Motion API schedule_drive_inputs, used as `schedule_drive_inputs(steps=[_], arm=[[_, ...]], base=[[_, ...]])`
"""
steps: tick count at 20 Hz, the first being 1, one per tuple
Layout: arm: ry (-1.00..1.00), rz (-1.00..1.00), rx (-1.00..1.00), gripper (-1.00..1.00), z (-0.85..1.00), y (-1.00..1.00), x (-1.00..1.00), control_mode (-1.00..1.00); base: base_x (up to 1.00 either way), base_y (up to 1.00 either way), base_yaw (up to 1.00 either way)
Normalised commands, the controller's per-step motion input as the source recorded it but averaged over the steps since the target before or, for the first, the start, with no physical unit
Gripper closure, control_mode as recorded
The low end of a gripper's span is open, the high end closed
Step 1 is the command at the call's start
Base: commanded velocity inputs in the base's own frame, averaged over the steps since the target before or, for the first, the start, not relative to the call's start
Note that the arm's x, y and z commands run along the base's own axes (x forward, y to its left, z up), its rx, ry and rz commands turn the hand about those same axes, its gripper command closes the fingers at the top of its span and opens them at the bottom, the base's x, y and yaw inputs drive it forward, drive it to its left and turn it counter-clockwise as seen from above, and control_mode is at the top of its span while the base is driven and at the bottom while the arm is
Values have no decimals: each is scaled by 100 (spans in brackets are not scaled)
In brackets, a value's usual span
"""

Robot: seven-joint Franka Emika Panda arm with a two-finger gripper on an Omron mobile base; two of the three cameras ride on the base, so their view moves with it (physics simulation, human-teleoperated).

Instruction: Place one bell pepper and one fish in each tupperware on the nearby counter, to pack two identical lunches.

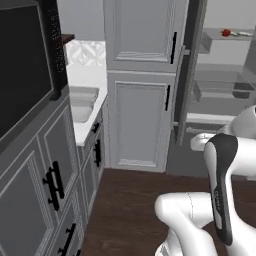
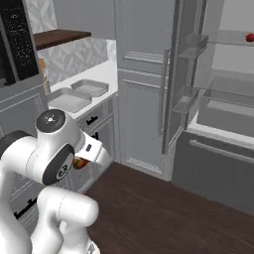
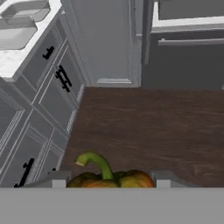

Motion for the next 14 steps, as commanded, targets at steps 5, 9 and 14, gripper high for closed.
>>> schedule_drive_inputs(steps=[5,9,14], arm=[[0,0,0,100,0,0,0,100],[0,0,0,100,0,0,0,100],[0,0,0,100,0,0,0,100]], base=[[100,0,29],[96,15,19],[72,16,47]])
